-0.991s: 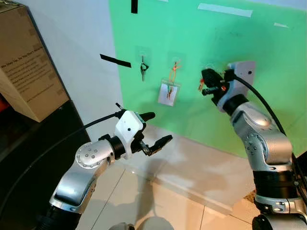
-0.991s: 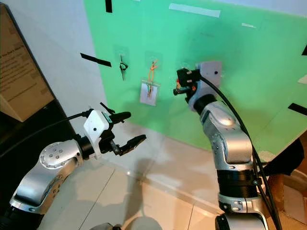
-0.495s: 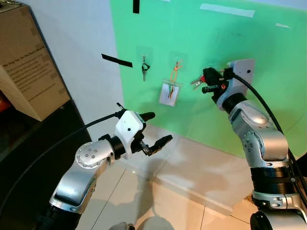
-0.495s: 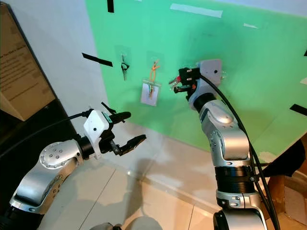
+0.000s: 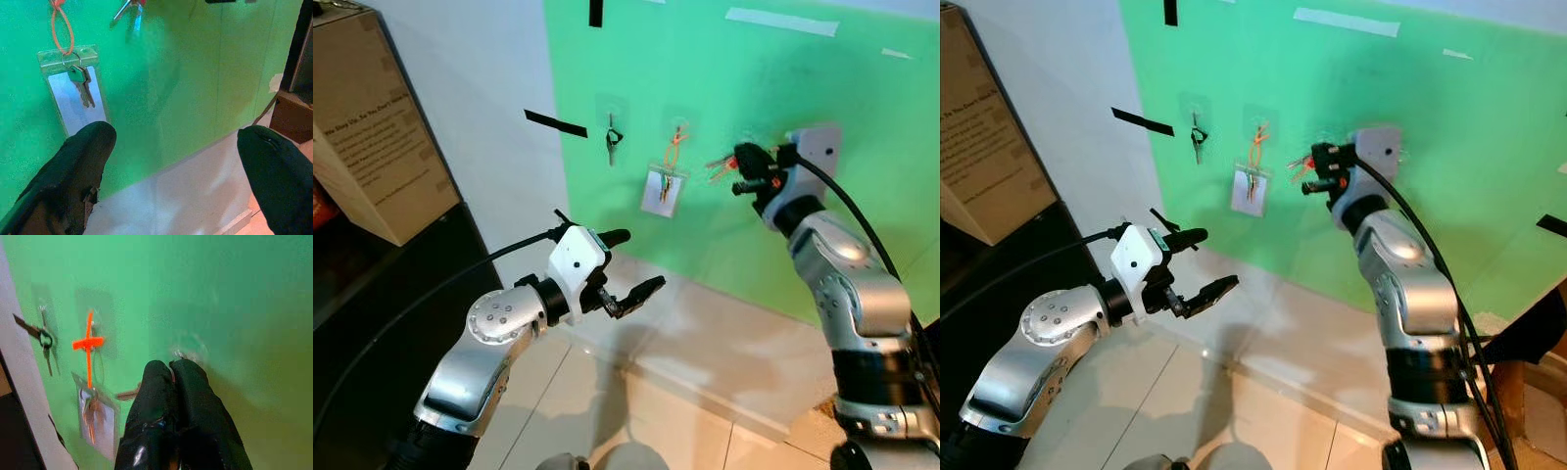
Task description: Hang keys on a hook
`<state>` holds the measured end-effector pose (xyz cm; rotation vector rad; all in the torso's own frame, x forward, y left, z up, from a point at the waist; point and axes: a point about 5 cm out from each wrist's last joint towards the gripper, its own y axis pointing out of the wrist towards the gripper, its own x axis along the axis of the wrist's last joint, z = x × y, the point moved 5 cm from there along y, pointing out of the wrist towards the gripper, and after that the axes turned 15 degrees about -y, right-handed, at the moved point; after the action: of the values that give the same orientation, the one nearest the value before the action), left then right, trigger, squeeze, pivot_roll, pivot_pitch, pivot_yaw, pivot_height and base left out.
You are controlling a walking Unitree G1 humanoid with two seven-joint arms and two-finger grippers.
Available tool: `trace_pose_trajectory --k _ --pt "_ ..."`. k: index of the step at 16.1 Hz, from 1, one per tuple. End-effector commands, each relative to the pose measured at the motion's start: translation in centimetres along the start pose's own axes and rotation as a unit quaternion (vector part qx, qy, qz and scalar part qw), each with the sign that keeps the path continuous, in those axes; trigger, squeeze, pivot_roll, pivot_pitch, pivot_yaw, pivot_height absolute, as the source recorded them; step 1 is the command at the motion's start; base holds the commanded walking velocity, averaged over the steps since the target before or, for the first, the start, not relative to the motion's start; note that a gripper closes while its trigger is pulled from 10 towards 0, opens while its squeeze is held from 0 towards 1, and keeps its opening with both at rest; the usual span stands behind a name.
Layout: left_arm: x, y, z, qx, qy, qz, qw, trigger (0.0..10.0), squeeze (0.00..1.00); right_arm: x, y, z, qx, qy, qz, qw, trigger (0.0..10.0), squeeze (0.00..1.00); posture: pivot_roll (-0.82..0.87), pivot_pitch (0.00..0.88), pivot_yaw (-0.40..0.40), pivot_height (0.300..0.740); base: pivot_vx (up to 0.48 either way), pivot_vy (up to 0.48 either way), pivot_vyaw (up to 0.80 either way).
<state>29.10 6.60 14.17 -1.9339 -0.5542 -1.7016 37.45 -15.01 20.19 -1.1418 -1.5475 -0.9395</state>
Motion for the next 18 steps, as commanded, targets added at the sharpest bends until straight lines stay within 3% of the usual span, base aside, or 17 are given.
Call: trace_pose_trajectory --k 1,13,16,18 --pt "0.1 0.1 0.0 -0.005 0.011 0.003 1.0 10.0 0.0 -0.9 -0.3 0.0 0.004 0.003 0.019 1.0 10.0 0.0 -0.11 0.0 0.001 0.74 0.0 0.0 0.0" --pt "0.2 0.1 0.0 -0.003 0.013 0.004 1.0 10.0 0.0 -2.6 -0.7 0.0 -0.014 0.008 0.048 0.999 10.0 0.0 -0.1 0.0 -0.002 0.74 0.0 0.0 0.0" --pt "0.2 0.2 0.1 0.0 0.011 0.001 1.0 10.0 0.0 -2.1 -1.3 -1.0 -0.04 0.03 0.026 0.998 10.0 0.0 -0.11 0.0 -0.003 0.74 0.0 0.0 0.0" --pt "0.2 0.3 0.1 0.001 0.01 -0.001 1.0 10.0 0.0 -2.3 -1.6 -0.7 -0.036 0.054 0.02 0.998 10.0 0.0 -0.11 0.0 0.0 0.74 0.0 0.0 0.0"
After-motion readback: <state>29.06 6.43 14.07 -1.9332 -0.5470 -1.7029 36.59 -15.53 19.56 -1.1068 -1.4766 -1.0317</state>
